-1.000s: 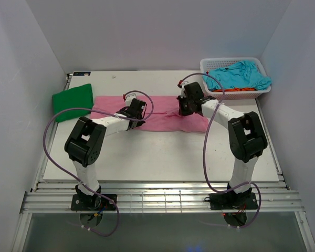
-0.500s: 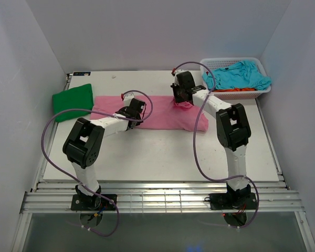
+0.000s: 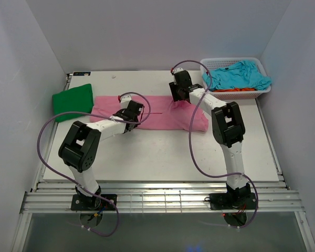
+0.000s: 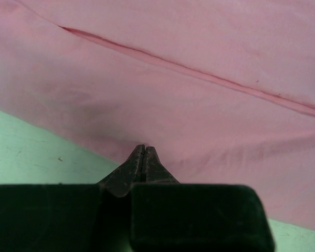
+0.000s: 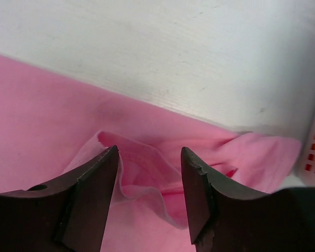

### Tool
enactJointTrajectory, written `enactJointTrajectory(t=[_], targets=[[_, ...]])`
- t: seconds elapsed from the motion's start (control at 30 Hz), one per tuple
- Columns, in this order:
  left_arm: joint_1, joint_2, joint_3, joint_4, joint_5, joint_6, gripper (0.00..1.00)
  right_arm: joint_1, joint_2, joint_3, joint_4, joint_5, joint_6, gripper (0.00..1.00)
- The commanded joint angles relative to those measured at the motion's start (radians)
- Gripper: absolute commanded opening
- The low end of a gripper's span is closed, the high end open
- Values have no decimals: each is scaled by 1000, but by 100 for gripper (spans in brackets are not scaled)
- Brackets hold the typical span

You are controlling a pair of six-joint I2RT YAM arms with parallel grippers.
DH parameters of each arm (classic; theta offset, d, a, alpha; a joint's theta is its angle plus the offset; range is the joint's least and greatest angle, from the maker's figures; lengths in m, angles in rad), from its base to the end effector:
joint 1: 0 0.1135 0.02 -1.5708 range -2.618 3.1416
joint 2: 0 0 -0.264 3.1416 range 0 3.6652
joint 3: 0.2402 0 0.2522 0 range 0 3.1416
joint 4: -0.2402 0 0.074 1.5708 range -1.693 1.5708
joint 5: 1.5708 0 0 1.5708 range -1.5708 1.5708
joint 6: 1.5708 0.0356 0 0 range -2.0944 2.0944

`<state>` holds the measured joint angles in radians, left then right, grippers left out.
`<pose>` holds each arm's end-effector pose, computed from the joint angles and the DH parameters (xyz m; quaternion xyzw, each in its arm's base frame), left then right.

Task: Fold and stack the t-shirts
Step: Fold the tshirt

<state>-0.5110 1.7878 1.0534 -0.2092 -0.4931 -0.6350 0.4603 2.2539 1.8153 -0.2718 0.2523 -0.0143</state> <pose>0.3229 -0.1617 0.1664 -0.1323 0.9160 0.0329 0.3772 0.4664 0.2213 0.1978 -0.1610 0.8887 -0.0200 0.4288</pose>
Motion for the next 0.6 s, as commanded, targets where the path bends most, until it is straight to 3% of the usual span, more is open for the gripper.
enactJointTrajectory(t=[0.0, 0.17, 0.2, 0.37, 0.57], targets=[[-4, -76, -32, -4, -36, -17, 0, 0, -72, 17, 103, 129, -55, 57], [-4, -99, -35, 14, -30, -26, 0, 1, -305, -269, 302, 177, -64, 59], [-4, -100, -32, 27, -15, -22, 0, 1, -333, -305, 319, 176, -59, 64], [-18, -74, 16, 56, -19, -6, 0, 6, -416, -411, 181, 134, 22, 62], [-18, -61, 33, 71, -81, 31, 0, 14, -517, -574, 187, 81, 97, 54]])
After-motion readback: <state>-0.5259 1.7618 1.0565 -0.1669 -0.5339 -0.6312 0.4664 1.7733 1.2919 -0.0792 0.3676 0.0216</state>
